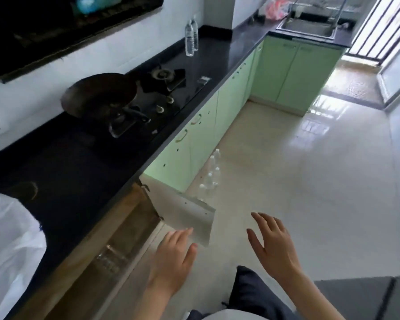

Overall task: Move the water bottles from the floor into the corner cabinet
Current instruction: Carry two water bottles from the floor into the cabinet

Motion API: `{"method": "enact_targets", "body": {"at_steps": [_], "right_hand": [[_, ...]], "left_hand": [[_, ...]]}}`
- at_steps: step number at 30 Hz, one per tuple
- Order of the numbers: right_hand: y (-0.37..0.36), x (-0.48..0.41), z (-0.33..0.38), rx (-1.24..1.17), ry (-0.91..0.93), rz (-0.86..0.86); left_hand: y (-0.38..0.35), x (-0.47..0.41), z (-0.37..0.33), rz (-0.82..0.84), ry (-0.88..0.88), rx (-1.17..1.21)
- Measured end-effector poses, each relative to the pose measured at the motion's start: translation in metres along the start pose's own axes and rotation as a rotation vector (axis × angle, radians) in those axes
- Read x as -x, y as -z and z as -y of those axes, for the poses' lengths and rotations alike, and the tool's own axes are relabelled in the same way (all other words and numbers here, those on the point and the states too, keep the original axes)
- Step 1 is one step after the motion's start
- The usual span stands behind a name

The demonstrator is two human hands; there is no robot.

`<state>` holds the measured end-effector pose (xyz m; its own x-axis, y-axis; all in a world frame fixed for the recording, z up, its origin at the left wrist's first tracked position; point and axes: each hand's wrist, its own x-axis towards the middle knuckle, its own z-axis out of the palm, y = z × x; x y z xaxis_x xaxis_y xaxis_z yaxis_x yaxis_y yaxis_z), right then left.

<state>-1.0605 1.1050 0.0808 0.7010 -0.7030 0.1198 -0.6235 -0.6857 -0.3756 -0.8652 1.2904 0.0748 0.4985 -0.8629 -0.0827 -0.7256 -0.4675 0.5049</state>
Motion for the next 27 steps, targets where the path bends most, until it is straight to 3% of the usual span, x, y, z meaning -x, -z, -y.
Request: {"method": "enact_targets", "body": {"at_steps": [4, 9, 16, 27], "right_hand": [[0.027, -0.043, -0.053, -0.011, -0.061, -0.081], [0.055, -0.106, -0.145, -0.036, -0.124, -0.120], [0.089, -0.183, -0.257, -0.041, -0.172, -0.062], [0.100, -0.425, -0.362, -0.043, -0.099, -0.095]], "left_hand": [[0.001, -0.082, -0.043, -0.027, -0.115, -0.027], [-0.011, -0.195, -0.107, -0.097, -0.124, -0.021], [-0.071, -0.301, -0.211, 0.037, -0.107, 0.013], [-0.078, -0.560, -0.263, -0.093, -0.187, 0.049]]}}
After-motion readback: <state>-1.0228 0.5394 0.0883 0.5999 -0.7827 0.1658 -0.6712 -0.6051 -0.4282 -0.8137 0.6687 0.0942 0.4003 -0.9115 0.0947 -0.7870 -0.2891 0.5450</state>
